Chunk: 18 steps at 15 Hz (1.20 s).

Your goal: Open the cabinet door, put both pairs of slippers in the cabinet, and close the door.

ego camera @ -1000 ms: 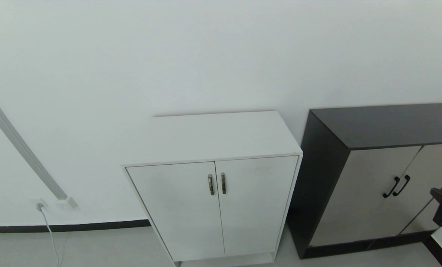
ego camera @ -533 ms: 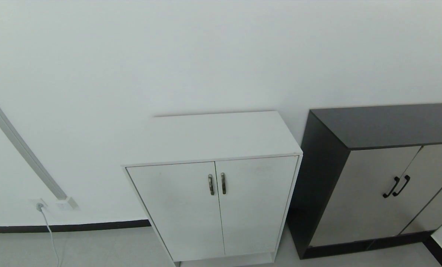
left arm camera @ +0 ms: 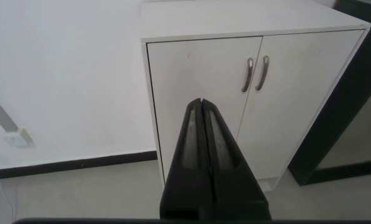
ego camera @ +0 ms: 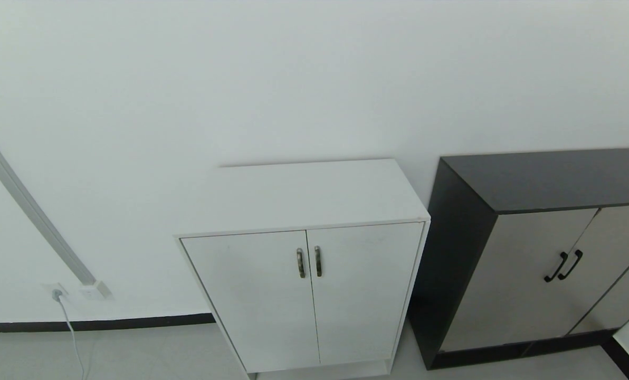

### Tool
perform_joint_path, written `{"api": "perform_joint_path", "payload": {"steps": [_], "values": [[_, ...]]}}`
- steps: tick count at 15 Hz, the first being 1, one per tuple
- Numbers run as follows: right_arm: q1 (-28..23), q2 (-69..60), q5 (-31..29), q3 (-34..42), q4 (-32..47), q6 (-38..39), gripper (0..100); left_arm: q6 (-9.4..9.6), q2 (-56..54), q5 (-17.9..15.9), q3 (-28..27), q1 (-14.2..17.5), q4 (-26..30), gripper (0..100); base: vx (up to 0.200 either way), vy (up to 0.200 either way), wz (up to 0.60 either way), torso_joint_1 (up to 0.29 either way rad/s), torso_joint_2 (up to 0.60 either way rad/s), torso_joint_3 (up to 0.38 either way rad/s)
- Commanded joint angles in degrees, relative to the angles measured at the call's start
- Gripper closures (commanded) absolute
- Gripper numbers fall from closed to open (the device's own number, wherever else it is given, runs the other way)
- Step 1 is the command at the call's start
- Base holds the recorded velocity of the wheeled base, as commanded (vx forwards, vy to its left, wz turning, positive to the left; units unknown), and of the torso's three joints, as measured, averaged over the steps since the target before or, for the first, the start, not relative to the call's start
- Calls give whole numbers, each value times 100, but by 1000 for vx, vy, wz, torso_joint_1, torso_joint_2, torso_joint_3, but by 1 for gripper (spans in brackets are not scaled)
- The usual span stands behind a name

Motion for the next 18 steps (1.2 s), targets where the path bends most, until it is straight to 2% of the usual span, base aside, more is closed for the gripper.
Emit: {"api": "perform_joint_path", "payload": {"steps": [1,3,6,9,12,14,16,18], "values": [[55,-706,36,507,31,5,100,0,0,-4,0,2,-10,100,0,0,0,0,0,0],[55,-935,36,867,22,5,100,0,0,-4,0,2,-1,100,0,0,0,0,0,0],[55,-944,10,973,4,13,100,0,0,-4,0,2,-1,100,0,0,0,0,0,0],[28,-917,-746,982,-22,-4,100,0,0,-4,0,2,-1,100,0,0,0,0,0,0],[55,-1023,-764,982,-22,49,100,0,0,-4,0,2,-1,100,0,0,0,0,0,0],[274,-1278,-711,1008,-75,57,100,0,9,-4,0,2,-1,100,0,0,0,0,0,0],[652,-1427,-746,1351,-593,92,100,0,0,-4,0,2,-1,100,0,0,0,0,0,0],[696,-1339,-728,1342,-514,154,100,0,9,-4,0,2,-1,100,0,0,0,0,0,0]]}}
